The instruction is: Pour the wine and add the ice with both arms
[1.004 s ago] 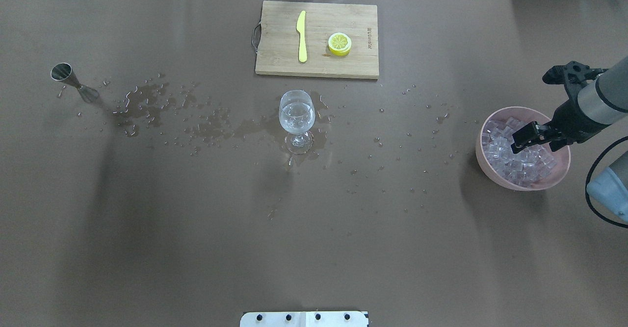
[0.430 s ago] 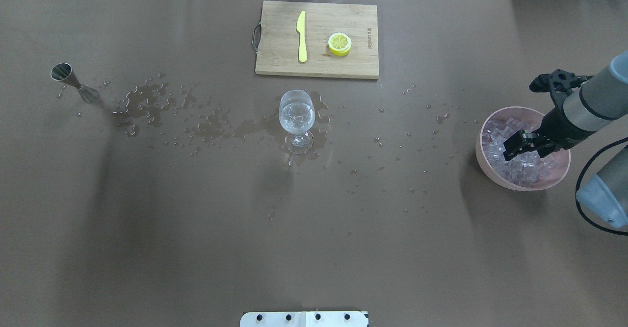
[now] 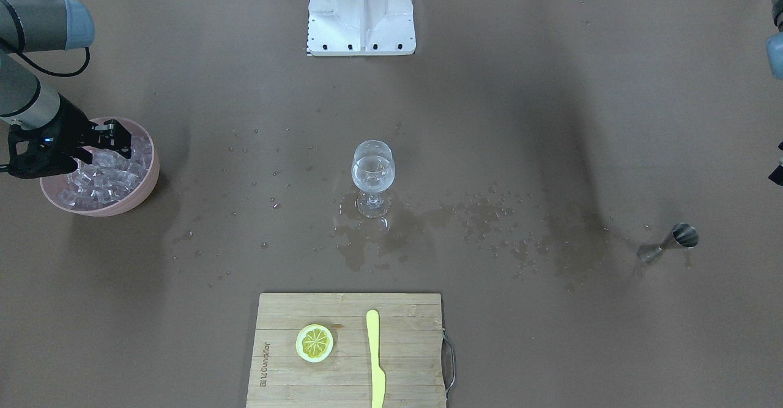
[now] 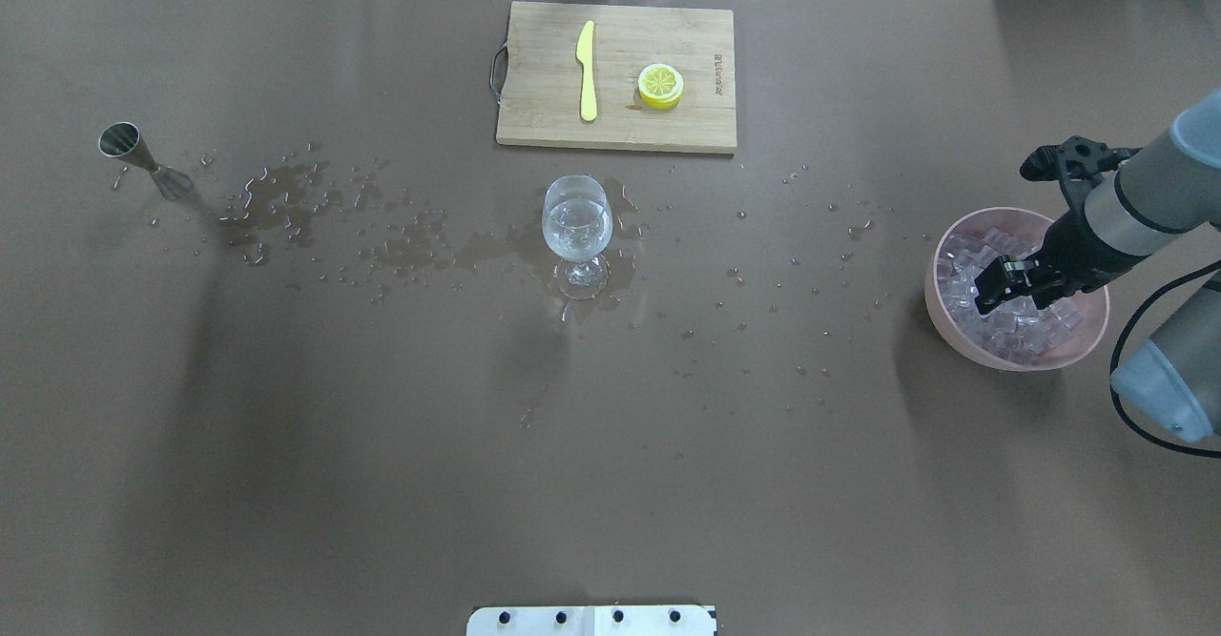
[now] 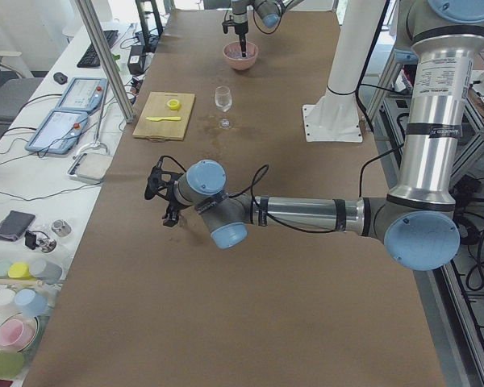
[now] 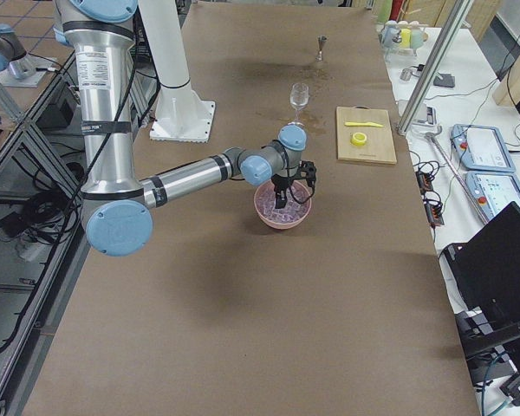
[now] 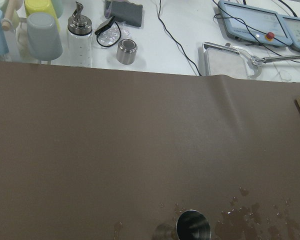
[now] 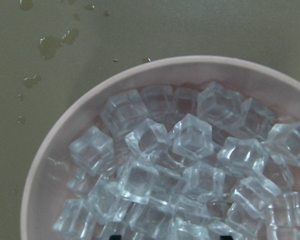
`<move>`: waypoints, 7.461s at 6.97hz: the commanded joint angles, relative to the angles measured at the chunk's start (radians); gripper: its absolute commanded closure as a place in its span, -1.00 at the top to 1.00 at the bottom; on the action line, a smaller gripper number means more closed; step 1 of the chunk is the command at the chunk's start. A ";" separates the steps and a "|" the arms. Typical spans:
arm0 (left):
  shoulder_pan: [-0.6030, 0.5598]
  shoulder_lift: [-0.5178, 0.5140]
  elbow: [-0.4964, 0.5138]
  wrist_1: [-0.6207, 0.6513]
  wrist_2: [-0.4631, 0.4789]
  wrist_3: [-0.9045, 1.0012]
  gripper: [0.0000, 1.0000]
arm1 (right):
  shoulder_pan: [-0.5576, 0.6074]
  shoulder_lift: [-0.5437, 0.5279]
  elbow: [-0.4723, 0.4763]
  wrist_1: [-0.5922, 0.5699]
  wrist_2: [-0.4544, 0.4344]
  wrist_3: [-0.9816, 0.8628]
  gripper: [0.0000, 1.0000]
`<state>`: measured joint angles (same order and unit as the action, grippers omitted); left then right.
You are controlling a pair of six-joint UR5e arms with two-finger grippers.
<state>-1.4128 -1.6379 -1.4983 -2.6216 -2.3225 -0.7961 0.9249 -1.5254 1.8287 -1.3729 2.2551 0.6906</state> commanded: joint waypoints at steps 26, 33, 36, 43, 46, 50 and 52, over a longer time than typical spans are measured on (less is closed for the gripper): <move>0.005 0.018 0.006 0.047 0.040 0.002 0.96 | 0.096 0.213 0.220 -0.382 -0.048 -0.106 1.00; -0.253 0.105 -0.060 0.764 -0.075 0.652 0.96 | 0.511 0.018 -0.035 -0.377 0.078 -0.930 1.00; -0.275 0.177 -0.101 0.784 -0.147 0.635 0.96 | 0.512 0.005 -0.013 -0.373 0.081 -0.933 1.00; -0.253 0.256 -0.237 0.681 -0.195 0.691 0.96 | 0.511 0.004 -0.014 -0.373 0.077 -0.931 1.00; -0.250 0.277 -0.237 0.687 -0.158 0.683 0.96 | 0.511 0.014 -0.011 -0.373 0.072 -0.925 1.00; -0.155 0.271 -0.235 0.686 -0.150 0.683 0.96 | 0.512 -0.007 -0.058 -0.379 0.081 -0.913 1.00; -0.153 0.273 -0.256 0.686 -0.149 0.684 0.96 | 0.512 -0.009 -0.072 -0.380 0.124 -0.911 1.00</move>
<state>-1.5699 -1.3662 -1.7415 -1.9358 -2.4728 -0.1125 1.4365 -1.5319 1.7676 -1.7526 2.3514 -0.2225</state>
